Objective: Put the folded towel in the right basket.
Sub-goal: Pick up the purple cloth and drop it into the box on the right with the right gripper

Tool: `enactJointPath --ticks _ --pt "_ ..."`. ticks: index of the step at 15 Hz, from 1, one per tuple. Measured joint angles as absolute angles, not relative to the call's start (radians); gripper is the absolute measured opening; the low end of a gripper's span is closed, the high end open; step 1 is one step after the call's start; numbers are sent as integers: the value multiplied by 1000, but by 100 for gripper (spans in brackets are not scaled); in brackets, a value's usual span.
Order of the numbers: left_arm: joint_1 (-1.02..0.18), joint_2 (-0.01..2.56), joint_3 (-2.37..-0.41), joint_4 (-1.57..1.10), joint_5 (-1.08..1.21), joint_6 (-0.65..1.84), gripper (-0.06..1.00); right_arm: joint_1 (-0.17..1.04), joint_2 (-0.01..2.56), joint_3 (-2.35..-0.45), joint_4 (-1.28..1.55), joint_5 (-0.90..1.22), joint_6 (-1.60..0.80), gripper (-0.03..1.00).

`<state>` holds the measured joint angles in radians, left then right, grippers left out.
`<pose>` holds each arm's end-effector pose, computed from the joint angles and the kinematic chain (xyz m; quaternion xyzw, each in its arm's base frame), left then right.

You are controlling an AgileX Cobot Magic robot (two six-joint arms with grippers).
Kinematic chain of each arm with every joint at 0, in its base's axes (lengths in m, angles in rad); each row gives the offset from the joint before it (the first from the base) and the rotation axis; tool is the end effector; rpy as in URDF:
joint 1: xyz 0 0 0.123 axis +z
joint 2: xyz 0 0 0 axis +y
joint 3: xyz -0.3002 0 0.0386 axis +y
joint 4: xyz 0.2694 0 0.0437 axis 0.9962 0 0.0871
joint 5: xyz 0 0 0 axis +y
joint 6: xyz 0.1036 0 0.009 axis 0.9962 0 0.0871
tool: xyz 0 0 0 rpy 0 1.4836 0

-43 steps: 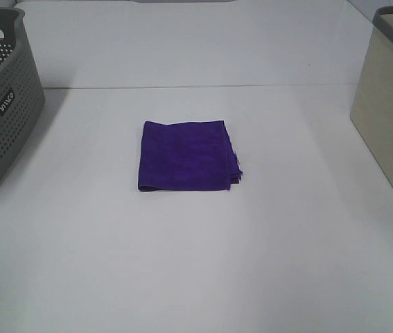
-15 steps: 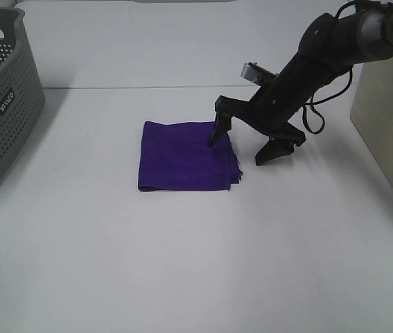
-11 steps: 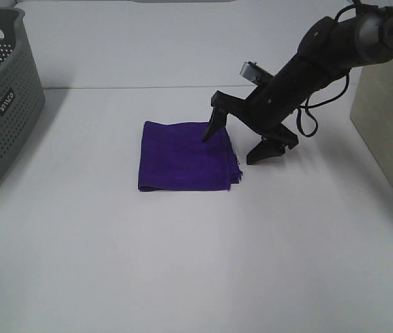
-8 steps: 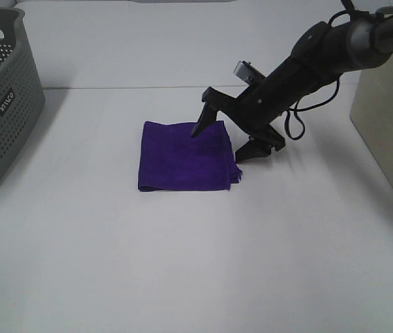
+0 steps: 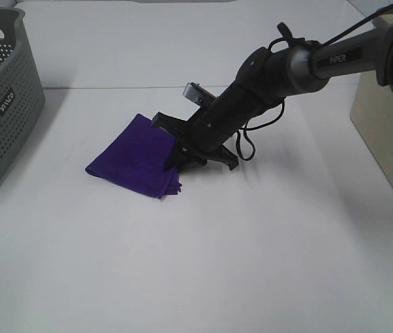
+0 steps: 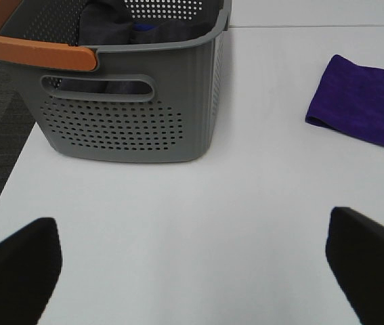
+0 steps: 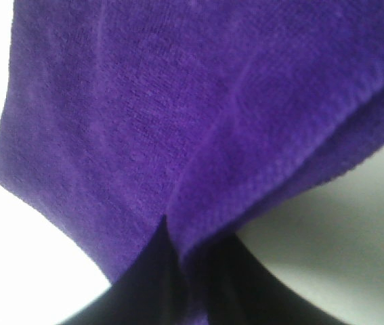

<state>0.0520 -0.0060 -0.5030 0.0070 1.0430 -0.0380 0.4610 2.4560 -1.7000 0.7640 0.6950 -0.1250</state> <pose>0.0072 0.0010 0.2843 -0.0382 0.8453 0.0072 0.5328 0.4413 0.2706 0.0429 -0.0175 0.9587 0.2793 0.0499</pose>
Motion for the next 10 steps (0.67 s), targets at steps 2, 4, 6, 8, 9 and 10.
enactJointPath --ticks 2,4,6,8,9,10 --pt "52 -6 -503 7 1043 -38 99 465 2457 -1700 780 690 -125 7" --pt "52 -6 -503 7 1043 -38 99 465 2455 -1700 782 693 -125 7" --pt "52 -6 -503 7 1043 -38 99 465 2437 -1700 765 699 -125 7" --pt "52 -6 -503 7 1043 -38 99 467 2407 -1711 655 774 -135 7" --pt "52 -6 -503 7 1043 -38 99 467 2394 -1749 588 868 -166 7" --pt "52 -6 -503 7 1043 -38 99 467 2374 -1804 535 971 -183 7"
